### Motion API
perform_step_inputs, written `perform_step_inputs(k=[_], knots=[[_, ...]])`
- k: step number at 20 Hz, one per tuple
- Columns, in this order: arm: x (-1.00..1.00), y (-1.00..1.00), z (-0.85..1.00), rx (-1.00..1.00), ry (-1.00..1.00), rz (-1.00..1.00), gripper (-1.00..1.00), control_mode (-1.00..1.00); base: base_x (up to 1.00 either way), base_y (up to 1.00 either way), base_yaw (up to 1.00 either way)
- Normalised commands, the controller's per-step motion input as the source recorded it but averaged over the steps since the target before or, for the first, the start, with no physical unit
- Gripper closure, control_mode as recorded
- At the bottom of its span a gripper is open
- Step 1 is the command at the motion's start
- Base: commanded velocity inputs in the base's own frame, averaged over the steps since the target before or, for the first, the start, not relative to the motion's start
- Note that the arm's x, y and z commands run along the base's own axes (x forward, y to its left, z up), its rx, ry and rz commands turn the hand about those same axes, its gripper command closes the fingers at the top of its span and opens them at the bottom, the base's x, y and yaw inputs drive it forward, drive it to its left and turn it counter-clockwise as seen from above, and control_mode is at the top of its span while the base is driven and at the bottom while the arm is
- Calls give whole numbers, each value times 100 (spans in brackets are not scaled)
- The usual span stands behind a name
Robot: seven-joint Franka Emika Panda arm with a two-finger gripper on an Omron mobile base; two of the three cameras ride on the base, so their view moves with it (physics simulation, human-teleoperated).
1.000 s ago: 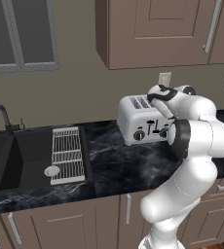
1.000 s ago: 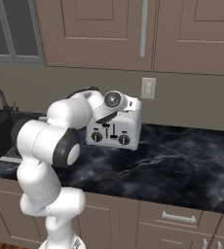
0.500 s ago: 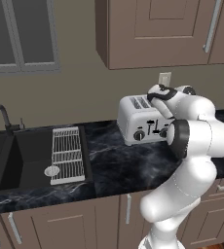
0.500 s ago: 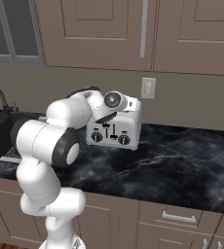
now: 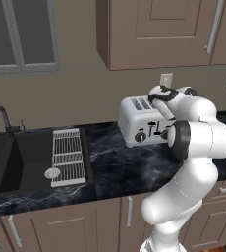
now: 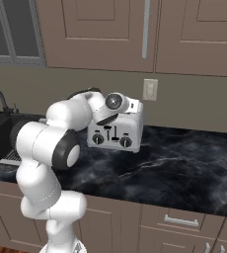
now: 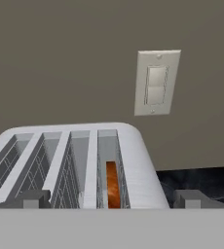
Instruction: Start the toaster. Once the lever pops up, take the bread to the plate on the dining counter.
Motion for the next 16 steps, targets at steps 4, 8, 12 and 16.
perform_step_inputs(k=[4, 8, 12, 16], knots=[[0, 0, 0, 0, 0, 0, -100, -100, 0, 0, 0], [0, 0, 0, 0, 0, 0, -100, -100, 0, 0, 0], [0, 0, 0, 0, 0, 0, -100, -100, 0, 0, 0], [0, 0, 0, 0, 0, 0, -100, -100, 0, 0, 0]])
